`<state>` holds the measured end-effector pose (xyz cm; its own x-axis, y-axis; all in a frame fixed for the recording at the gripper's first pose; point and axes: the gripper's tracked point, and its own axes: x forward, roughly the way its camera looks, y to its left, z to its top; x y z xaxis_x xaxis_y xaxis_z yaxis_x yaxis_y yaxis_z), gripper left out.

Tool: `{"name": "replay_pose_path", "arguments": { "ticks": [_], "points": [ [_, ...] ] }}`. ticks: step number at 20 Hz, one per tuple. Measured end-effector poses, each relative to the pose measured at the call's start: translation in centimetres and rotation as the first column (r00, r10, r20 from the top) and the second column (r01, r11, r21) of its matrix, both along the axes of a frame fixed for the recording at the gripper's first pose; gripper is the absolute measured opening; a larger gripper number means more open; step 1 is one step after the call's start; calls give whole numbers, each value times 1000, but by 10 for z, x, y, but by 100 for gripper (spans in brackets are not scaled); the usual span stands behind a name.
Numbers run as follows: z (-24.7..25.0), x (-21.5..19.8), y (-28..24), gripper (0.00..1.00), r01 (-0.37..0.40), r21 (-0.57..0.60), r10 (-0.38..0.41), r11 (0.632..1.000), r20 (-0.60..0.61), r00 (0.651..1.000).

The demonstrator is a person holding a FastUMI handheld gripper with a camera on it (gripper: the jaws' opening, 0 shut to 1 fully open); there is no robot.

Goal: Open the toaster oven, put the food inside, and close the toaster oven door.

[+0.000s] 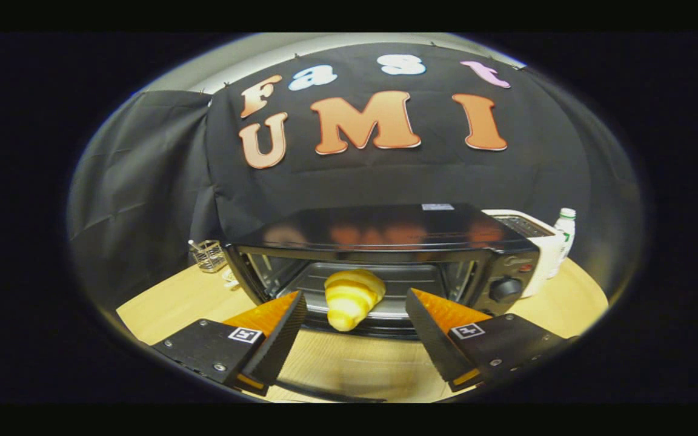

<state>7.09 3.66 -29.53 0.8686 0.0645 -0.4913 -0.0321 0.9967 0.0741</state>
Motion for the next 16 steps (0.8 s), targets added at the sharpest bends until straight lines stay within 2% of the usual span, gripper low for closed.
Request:
{"name": "replay_pose_path", "arguments": {
  "ticks": [3,6,11,16],
  "points": [
    [2,-36,1,97,-10,44,10,999,-17,1000],
    [-10,-71,-1,97,-28,29,30,999,-60,998],
    [-35,-133,20,97,-115,138,139,984,-178,974],
    [-48,-169,10,97,-132,121,157,984,-226,961]
  ]
}}
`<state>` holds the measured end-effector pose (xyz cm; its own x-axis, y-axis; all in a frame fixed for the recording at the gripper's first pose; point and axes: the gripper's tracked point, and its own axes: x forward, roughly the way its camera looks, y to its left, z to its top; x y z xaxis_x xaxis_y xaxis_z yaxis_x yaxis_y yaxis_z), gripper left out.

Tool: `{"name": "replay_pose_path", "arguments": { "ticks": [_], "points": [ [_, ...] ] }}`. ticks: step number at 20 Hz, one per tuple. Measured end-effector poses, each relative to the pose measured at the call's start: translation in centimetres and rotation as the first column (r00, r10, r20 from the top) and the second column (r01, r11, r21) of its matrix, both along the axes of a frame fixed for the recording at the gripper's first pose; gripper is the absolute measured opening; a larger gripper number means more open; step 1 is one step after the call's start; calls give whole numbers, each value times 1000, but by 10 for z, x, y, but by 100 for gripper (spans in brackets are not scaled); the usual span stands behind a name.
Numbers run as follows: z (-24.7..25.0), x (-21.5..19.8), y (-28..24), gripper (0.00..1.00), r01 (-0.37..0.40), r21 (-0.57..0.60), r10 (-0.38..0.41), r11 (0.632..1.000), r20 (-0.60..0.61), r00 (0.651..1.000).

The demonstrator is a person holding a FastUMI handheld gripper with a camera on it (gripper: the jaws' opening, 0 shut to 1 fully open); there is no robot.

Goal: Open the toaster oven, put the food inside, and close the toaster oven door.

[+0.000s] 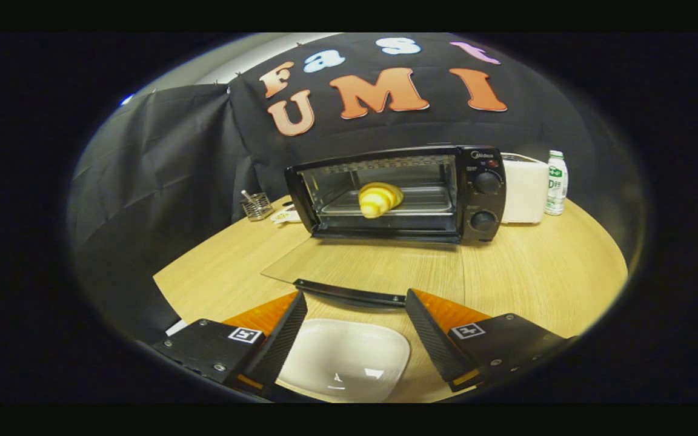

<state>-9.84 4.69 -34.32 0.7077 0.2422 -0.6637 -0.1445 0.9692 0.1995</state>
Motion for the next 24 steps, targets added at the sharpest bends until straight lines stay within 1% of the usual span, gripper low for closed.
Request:
{"name": "replay_pose_path", "arguments": {
  "ticks": [4,6,9,12,17,21,24],
  "points": [
    [-25,-15,-2,97,-5,-3,4,1000,-70,998],
    [-37,-12,-4,97,15,10,-14,1000,-104,995],
    [-47,-5,7,98,34,77,-22,996,-151,988],
    [-56,2,13,97,34,80,-20,996,-176,984],
    [-43,16,19,97,42,90,-29,995,-139,990],
    [-22,29,37,97,14,131,-3,991,-77,997],
    [-15,43,40,97,-16,55,17,998,-30,999]
  ]
}}
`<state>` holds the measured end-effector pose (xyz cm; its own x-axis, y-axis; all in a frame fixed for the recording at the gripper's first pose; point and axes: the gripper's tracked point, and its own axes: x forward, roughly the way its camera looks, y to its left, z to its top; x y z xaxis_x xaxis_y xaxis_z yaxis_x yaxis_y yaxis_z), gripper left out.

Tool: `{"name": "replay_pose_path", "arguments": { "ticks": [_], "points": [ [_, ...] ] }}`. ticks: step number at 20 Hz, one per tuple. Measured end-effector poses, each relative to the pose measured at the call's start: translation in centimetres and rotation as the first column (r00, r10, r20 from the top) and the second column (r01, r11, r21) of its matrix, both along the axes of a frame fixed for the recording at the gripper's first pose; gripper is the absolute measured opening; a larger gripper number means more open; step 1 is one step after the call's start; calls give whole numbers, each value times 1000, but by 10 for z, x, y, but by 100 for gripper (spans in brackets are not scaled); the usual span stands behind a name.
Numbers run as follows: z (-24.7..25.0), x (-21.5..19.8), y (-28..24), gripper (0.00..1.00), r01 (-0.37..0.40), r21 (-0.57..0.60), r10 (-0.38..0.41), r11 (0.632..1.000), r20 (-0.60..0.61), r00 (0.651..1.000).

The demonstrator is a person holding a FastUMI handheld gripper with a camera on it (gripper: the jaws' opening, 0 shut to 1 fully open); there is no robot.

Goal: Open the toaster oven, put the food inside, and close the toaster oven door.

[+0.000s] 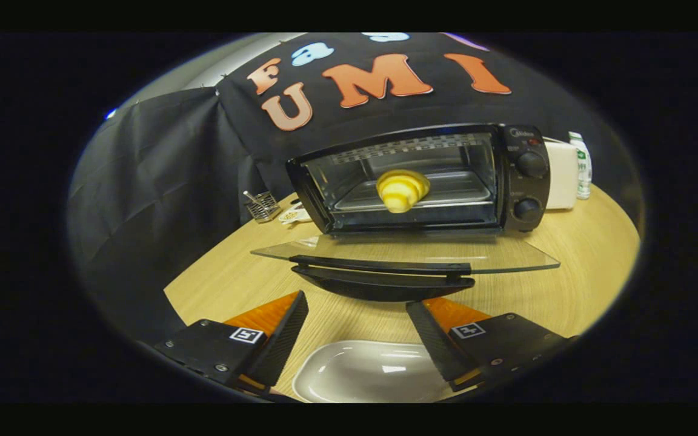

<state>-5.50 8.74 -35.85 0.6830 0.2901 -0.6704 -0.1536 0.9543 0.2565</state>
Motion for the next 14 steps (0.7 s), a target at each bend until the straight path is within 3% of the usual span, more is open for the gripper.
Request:
{"name": "replay_pose_path", "arguments": {
  "ticks": [4,9,14],
  "points": [
    [9,21,1,97,-23,-91,26,996,37,999],
    [21,62,-27,96,93,-175,-76,980,100,992],
    [25,94,-34,97,149,-171,-128,974,128,983]
  ]
}}
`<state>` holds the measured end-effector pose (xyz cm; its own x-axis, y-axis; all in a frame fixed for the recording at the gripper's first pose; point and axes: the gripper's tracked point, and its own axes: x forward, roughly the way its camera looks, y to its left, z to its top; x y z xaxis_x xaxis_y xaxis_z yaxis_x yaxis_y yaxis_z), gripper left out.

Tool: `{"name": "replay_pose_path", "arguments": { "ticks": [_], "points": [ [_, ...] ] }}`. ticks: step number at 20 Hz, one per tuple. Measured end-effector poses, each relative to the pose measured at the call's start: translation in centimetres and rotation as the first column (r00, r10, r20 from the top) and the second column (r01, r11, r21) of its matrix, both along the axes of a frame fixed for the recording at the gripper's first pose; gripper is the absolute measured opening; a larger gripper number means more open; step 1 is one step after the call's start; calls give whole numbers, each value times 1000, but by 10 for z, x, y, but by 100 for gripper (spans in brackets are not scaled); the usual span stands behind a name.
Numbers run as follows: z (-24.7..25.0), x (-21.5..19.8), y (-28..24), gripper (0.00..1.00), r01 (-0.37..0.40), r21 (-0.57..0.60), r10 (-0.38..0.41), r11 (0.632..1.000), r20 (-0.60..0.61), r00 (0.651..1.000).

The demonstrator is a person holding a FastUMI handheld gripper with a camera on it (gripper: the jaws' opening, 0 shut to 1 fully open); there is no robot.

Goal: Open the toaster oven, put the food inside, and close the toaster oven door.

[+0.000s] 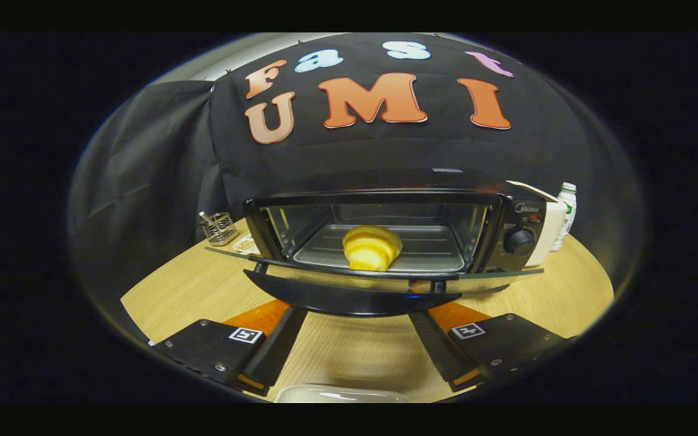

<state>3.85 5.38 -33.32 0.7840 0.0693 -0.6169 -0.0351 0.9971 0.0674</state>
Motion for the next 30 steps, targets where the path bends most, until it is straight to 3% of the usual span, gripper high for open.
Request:
{"name": "replay_pose_path", "arguments": {
  "ticks": [8,13,17,22,30],
  "points": [
    [32,50,-13,97,69,-54,-61,996,132,989],
    [62,40,-13,97,67,-15,-63,998,192,979],
    [121,19,-18,96,63,-68,-35,996,345,938],
    [198,-14,-20,96,49,-84,3,995,530,848],
    [244,-61,-24,96,63,-43,-22,997,631,776]
  ]
}}
